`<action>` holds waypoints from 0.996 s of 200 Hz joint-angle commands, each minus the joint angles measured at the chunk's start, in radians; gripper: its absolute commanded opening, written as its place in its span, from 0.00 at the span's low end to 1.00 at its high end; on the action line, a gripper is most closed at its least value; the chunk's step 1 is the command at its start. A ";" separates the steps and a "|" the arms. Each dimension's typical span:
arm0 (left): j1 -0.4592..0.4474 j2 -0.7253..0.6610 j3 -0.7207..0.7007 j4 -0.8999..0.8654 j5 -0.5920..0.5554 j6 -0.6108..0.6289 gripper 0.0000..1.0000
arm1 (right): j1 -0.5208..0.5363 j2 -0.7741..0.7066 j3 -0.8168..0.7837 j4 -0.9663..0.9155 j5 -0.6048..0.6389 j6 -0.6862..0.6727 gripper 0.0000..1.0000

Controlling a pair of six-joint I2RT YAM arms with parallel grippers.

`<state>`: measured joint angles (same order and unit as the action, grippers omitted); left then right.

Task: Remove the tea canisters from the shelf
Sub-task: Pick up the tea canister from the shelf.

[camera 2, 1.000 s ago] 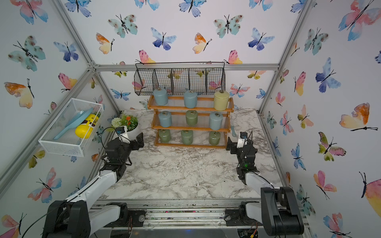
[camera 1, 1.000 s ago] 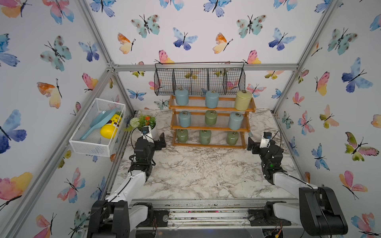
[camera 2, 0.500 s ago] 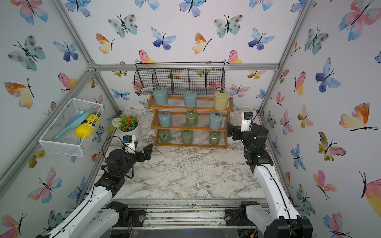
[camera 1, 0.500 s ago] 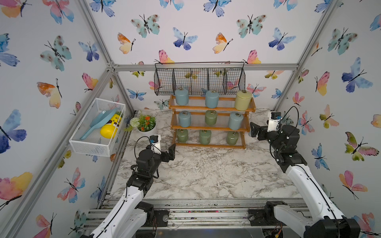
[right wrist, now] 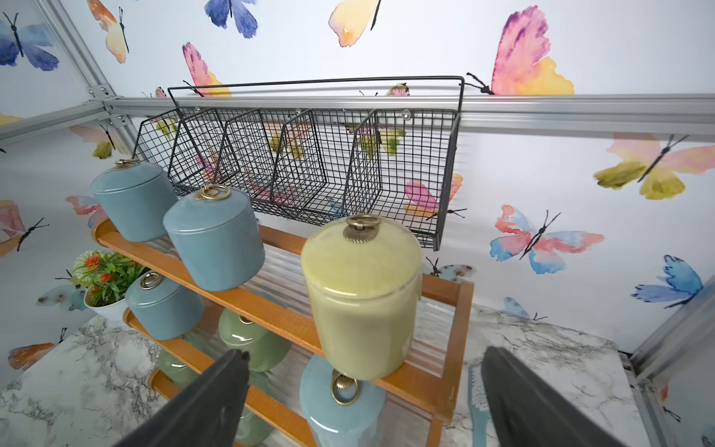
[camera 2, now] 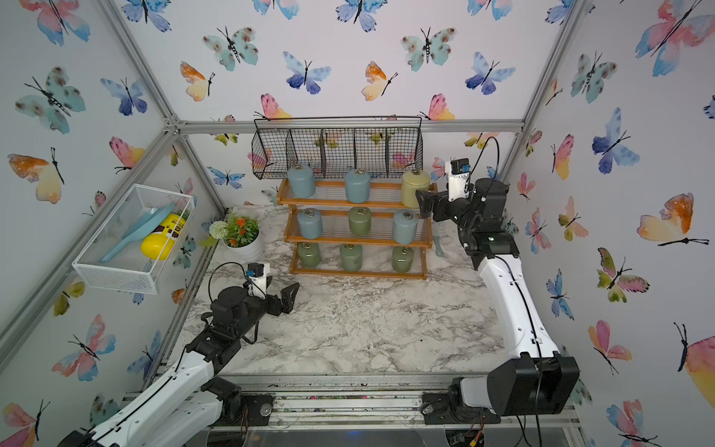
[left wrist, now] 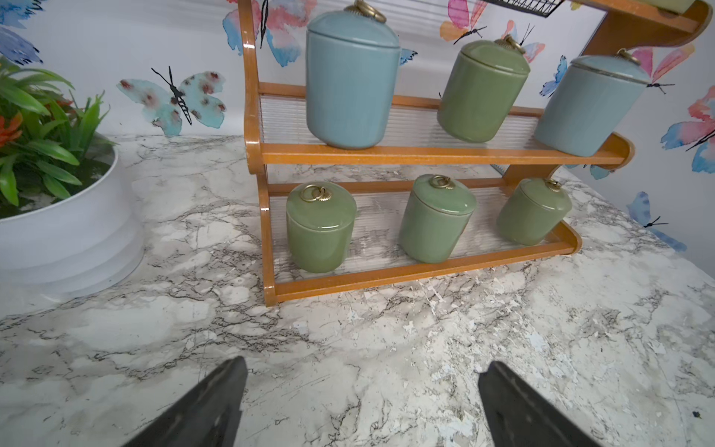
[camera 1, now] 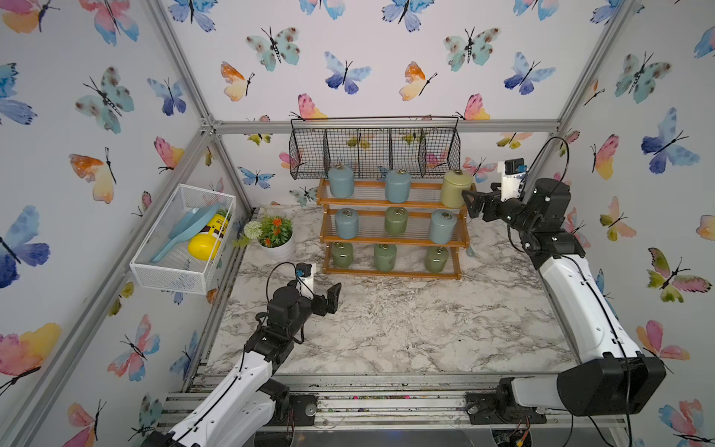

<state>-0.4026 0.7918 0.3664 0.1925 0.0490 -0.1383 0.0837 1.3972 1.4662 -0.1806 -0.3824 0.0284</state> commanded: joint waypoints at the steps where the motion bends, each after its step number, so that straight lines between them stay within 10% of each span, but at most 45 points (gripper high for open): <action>1: -0.010 -0.011 -0.010 0.008 0.017 -0.001 0.98 | -0.004 0.038 0.076 -0.071 -0.049 -0.016 1.00; 199: -0.043 -0.003 -0.007 0.045 0.058 -0.050 0.98 | 0.071 0.339 0.386 -0.221 -0.030 -0.044 1.00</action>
<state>-0.4370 0.7918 0.3477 0.2188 0.0799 -0.1711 0.1410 1.7084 1.8156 -0.3656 -0.4305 0.0025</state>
